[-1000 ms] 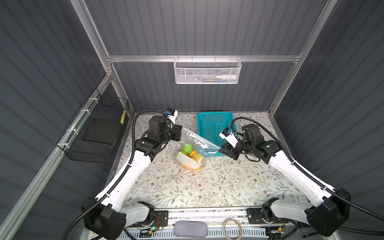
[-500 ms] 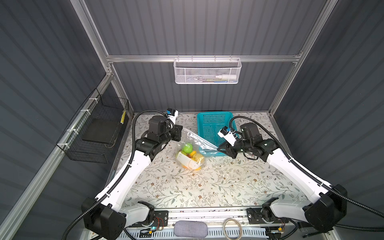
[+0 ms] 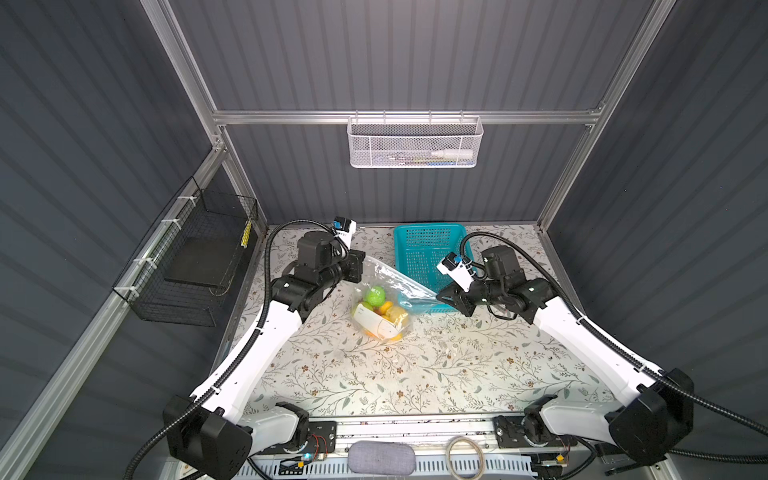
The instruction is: Place the food in the zip-top bag and seal the zipper
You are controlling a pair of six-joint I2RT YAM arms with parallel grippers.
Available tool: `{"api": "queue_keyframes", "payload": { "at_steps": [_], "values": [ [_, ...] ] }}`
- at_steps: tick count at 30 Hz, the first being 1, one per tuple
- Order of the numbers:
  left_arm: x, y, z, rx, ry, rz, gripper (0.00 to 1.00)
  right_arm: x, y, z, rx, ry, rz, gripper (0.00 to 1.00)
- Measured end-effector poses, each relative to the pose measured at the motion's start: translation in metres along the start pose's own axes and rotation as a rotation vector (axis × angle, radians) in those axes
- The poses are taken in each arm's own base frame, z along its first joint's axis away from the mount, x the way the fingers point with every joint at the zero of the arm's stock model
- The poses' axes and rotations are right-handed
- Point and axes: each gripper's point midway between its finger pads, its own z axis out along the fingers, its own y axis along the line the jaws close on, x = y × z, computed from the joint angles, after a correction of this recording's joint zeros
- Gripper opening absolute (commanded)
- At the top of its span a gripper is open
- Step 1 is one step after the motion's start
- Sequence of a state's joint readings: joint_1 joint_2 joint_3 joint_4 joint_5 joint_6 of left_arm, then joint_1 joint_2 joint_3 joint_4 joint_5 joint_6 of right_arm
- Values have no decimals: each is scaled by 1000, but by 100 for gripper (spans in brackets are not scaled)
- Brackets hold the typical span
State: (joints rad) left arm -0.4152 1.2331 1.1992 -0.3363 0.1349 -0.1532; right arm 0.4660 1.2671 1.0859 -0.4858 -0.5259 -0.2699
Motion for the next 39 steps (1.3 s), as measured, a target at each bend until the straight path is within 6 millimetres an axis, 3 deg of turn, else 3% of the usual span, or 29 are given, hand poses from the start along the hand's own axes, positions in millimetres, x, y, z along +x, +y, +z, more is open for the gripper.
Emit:
{"api": "queue_keyframes", "payload": {
  "at_steps": [3, 7, 15, 23, 39],
  "values": [
    [0, 0, 0, 0, 0, 0, 0, 1, -1, 0, 4, 1, 7, 40],
    [0, 0, 0, 1, 0, 0, 0, 3, -4, 1, 13, 5, 3, 47],
    [0, -1, 0, 5, 1, 3, 0, 3, -9, 5, 7, -3, 17, 23],
    [0, -1, 0, 3, 1, 3, 0, 2, -6, 4, -23, -10, 30, 10],
    [5, 2, 1, -12, 21, 0, 0, 12, -3, 3, -25, -16, 48, 11]
  ]
}}
